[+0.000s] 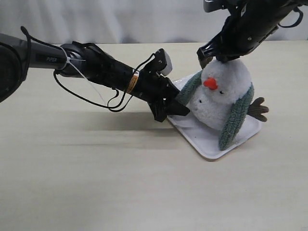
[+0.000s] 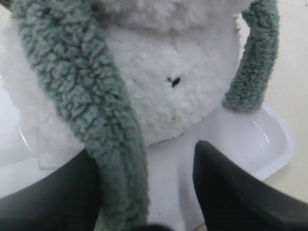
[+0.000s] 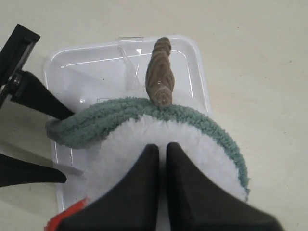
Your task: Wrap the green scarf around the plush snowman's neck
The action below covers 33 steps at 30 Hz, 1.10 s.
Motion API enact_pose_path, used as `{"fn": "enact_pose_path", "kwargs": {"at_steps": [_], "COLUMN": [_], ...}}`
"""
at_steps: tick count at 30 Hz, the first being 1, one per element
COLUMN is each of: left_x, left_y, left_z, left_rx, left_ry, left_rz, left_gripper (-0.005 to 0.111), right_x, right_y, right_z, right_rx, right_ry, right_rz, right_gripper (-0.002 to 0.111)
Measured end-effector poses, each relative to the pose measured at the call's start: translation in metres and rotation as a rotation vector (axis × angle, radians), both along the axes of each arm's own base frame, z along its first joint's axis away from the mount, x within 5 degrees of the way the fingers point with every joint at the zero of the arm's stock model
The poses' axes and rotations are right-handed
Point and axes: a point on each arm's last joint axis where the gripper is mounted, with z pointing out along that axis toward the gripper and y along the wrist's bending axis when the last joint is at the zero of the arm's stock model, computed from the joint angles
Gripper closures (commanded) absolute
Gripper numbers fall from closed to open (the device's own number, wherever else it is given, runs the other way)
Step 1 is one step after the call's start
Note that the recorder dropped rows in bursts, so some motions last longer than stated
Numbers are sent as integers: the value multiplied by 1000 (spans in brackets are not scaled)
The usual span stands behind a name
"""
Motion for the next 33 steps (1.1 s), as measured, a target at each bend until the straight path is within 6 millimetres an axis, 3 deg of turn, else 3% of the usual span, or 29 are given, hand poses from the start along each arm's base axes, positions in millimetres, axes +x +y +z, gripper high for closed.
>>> {"fn": "enact_pose_path", "kwargs": {"at_steps": [3, 7, 10, 14, 18, 27, 33], "left_x": [4, 6, -1, -21, -39, -43, -67], "left_y": [1, 14, 21, 0, -20, -26, -59], "left_z": [9, 46, 59, 63, 63, 63, 58], "left_rx": [10, -68, -146, -173, -174, -160, -106], "left_ry": [-40, -54, 16, 109, 132, 212, 226], "left_rz": [30, -6, -97, -186, -247, -227, -219], "left_gripper": [45, 45, 45, 45, 45, 45, 45], "right_x": [-9, -27, -31, -33, -34, -35, -35], "right_y": [-3, -8, -8, -4, -4, -4, -3], "right_z": [20, 49, 50, 49, 49, 48, 48], "right_rx": [11, 22, 22, 68, 70, 67, 72], "right_ry": [-38, -82, -51, -28, -18, -9, -2], "right_rz": [-1, -3, 8, 26, 28, 28, 27], "right_gripper": [102, 101, 86, 69, 68, 68, 68]}}
